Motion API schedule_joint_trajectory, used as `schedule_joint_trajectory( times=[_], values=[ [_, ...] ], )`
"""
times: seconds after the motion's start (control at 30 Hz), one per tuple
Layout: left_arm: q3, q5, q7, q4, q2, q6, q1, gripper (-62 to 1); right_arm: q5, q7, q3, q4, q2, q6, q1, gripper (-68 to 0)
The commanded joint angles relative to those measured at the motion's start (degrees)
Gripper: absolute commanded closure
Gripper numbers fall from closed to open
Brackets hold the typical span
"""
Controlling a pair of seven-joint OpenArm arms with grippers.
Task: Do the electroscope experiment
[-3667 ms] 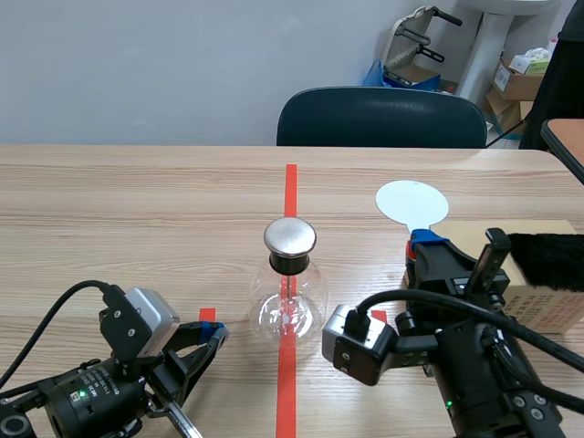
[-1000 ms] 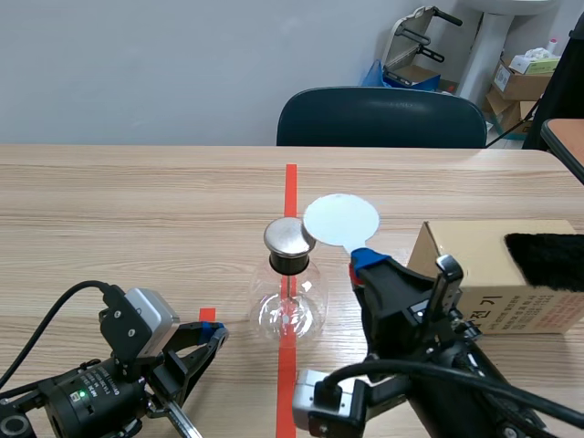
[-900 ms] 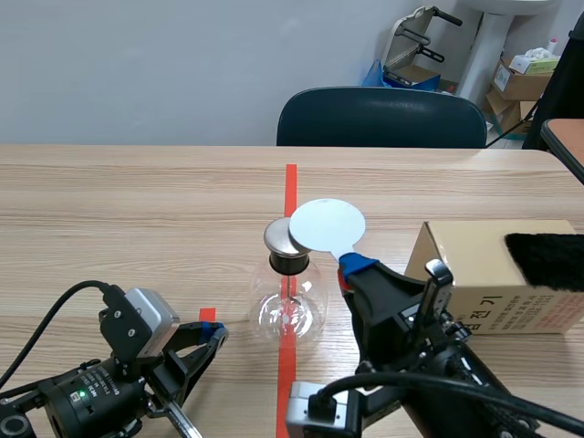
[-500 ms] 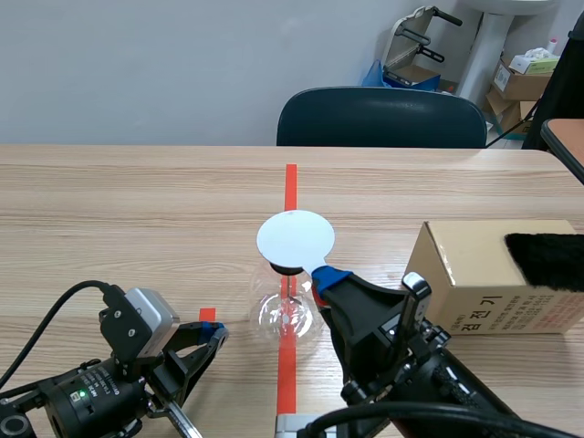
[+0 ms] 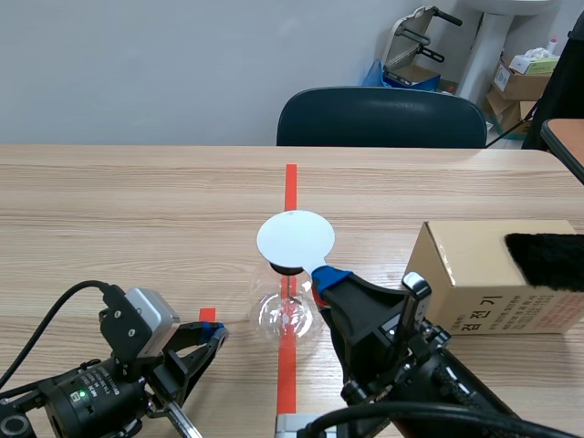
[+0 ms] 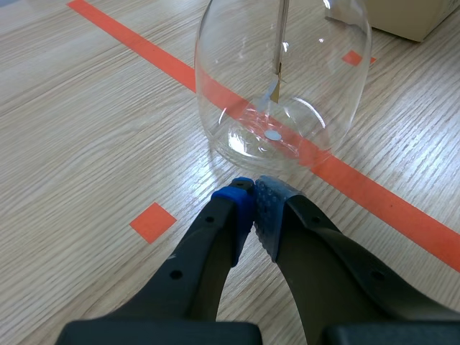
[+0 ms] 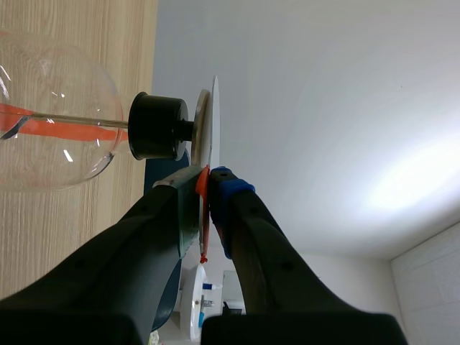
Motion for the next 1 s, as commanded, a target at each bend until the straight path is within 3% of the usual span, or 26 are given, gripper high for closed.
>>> schedule_joint_trajectory(
  times=[0.0,0.13,0.3,0.73,0.97],
  values=[
    [0.2,0.1,-0.9,1.0,0.5,-0.1,0.0,-2.7,0.0,-0.2,0.4,0.8,0.3,-0.6,0.5,-1.3],
    [0.2,0.1,-0.9,1.0,0.5,-0.1,0.0,-2.7,0.0,-1.2,0.4,0.8,0.3,-0.6,0.5,-1.3],
    [0.2,0.1,-0.9,1.0,0.5,-0.1,0.0,-2.7,0.0,-6.0,0.4,0.8,0.3,-0.6,0.5,-1.3],
    [0.2,0.1,-0.9,1.0,0.5,-0.1,0.0,-2.7,0.0,-28.0,0.4,0.8,0.3,-0.7,0.5,-1.3],
    [0.2,0.1,-0.9,1.0,0.5,-0.1,0.0,-2.7,0.0,-35.6,0.4,0.8,0.3,-0.7,0.5,-1.3]
  ],
)
